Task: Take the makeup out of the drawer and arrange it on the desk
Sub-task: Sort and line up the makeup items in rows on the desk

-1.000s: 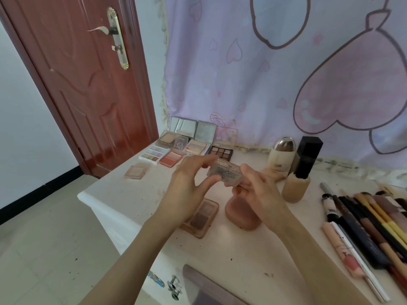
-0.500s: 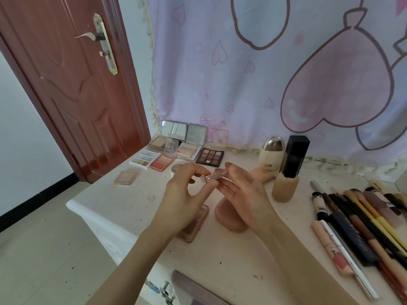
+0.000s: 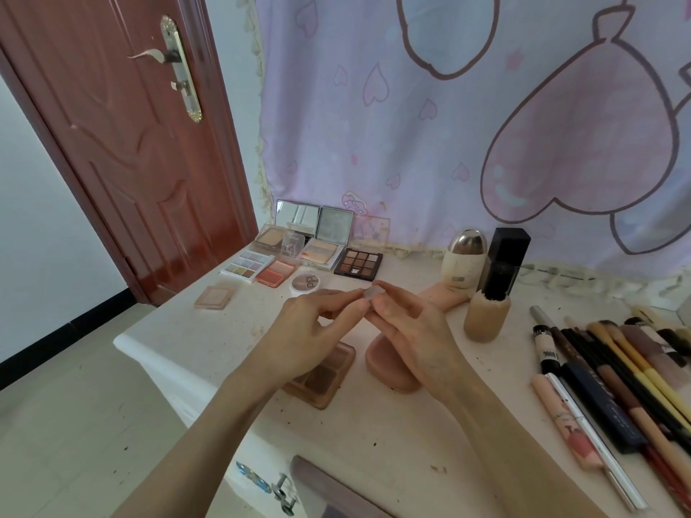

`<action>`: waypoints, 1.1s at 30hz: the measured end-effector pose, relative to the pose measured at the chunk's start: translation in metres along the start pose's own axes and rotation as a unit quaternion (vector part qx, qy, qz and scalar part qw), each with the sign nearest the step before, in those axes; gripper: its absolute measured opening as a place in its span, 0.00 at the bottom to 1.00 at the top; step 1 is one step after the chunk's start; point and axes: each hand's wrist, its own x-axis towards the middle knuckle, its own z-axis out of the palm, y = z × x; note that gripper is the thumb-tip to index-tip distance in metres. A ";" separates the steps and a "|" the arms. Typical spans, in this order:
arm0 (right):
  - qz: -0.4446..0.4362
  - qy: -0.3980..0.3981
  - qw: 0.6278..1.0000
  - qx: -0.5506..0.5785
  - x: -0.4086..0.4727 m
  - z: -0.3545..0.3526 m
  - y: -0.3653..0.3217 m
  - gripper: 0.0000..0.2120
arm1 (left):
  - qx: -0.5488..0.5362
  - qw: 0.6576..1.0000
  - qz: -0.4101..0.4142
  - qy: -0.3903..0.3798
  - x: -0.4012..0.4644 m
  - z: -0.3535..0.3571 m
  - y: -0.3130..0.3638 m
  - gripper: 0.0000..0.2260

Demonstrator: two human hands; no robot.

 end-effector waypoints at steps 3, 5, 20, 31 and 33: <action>-0.003 -0.012 1.000 -0.018 -0.001 -0.001 0.000 0.28 | 0.002 1.000 -0.001 -0.008 0.000 -0.003 0.001 0.16; -0.012 -0.033 0.999 -0.034 -0.001 -0.001 0.000 0.29 | -0.004 1.000 -0.004 -0.005 0.002 -0.008 0.001 0.14; 0.107 -0.097 0.975 0.171 0.001 0.003 -0.005 0.29 | -0.159 0.980 -0.118 0.017 0.043 -0.030 -0.002 0.15; 0.050 0.045 0.996 0.053 0.008 0.007 -0.005 0.07 | -0.164 0.978 -0.125 0.007 0.068 -0.012 0.001 0.12; 0.045 0.062 0.997 0.021 0.010 0.007 -0.005 0.06 | -0.168 0.979 -0.113 -0.001 0.070 -0.009 0.003 0.12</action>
